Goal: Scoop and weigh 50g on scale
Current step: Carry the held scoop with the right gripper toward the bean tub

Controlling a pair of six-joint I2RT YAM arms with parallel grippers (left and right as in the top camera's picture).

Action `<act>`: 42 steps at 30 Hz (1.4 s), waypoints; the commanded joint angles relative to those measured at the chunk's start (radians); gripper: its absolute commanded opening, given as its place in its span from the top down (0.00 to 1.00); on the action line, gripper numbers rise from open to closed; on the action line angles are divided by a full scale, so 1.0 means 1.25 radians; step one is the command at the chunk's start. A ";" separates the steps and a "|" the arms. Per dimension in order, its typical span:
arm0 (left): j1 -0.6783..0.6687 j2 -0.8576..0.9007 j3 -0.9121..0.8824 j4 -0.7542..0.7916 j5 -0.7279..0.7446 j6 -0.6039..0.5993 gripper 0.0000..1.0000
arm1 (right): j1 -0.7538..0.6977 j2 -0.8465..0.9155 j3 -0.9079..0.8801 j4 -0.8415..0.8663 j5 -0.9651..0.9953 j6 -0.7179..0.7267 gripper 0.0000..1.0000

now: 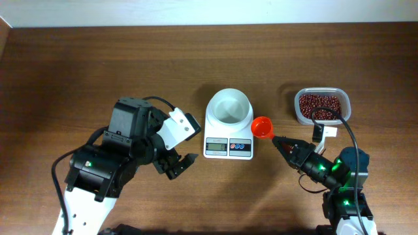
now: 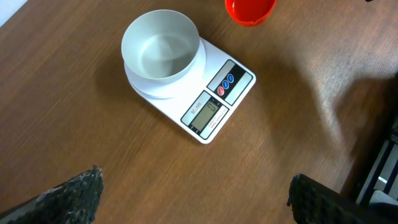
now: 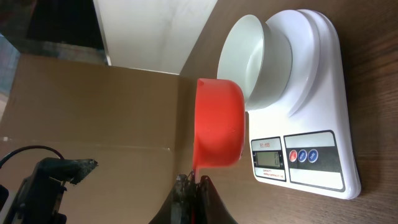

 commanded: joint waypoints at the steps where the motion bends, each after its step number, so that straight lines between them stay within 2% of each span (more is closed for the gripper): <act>1: 0.004 -0.003 0.015 0.004 0.042 -0.005 0.01 | -0.006 0.000 0.005 0.002 -0.016 -0.002 0.96; 18: 0.004 0.009 0.014 0.004 0.055 -0.020 0.01 | -0.006 0.000 0.005 -0.003 -0.016 -0.002 0.96; 23: 0.004 0.009 0.014 0.003 0.055 -0.020 0.01 | -0.006 0.000 0.005 -0.128 -0.016 -0.002 0.96; 28: 0.004 0.009 0.014 0.003 0.055 -0.020 0.01 | -0.006 0.000 0.005 -0.148 -0.021 -0.003 0.96; 33: 0.004 0.009 0.014 0.003 0.055 -0.020 0.01 | -0.006 0.000 0.005 -0.141 -0.055 -0.124 0.96; 42: 0.004 0.009 0.014 0.005 0.047 -0.020 0.01 | -0.006 0.000 0.005 -0.093 -0.054 -0.129 0.96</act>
